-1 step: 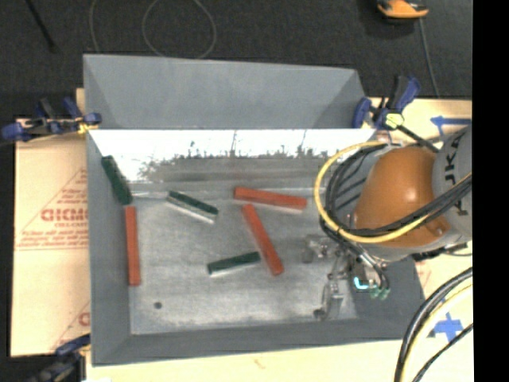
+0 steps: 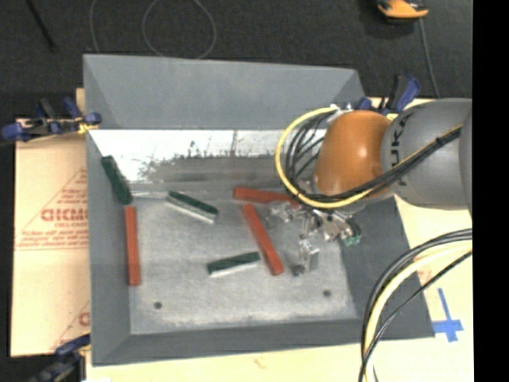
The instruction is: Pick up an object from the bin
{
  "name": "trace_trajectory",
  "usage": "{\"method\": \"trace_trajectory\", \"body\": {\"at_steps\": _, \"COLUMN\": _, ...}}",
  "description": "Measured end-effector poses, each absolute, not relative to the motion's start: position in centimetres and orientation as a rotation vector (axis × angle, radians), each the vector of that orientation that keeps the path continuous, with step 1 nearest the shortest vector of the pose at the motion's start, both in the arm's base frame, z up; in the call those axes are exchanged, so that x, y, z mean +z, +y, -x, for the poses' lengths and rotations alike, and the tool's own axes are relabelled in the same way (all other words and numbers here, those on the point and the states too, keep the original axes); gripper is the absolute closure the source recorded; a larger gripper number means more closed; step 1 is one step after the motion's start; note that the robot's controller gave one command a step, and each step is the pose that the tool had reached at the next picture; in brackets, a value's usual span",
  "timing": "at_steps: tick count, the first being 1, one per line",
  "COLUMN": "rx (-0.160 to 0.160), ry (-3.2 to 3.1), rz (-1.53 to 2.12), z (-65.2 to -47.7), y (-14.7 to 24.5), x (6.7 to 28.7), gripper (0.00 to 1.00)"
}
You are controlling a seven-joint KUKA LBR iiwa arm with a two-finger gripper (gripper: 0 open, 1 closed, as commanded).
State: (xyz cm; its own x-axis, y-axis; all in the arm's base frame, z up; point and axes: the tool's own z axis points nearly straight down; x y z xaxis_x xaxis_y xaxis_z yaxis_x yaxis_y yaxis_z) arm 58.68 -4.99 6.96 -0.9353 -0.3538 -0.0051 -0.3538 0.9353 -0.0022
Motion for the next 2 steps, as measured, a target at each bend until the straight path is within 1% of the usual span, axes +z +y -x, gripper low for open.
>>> {"method": "trace_trajectory", "body": {"at_steps": 1, "rx": 0.008, "ry": 3.094, "rz": 0.533, "z": -56.13, "y": 2.92, "x": 7.05, "gripper": 0.0}}
{"method": "trace_trajectory", "body": {"at_steps": 2, "rx": 0.001, "ry": 3.092, "rz": 0.524, "z": -56.3, "y": 2.4, "x": 7.13, "gripper": 1.0}}
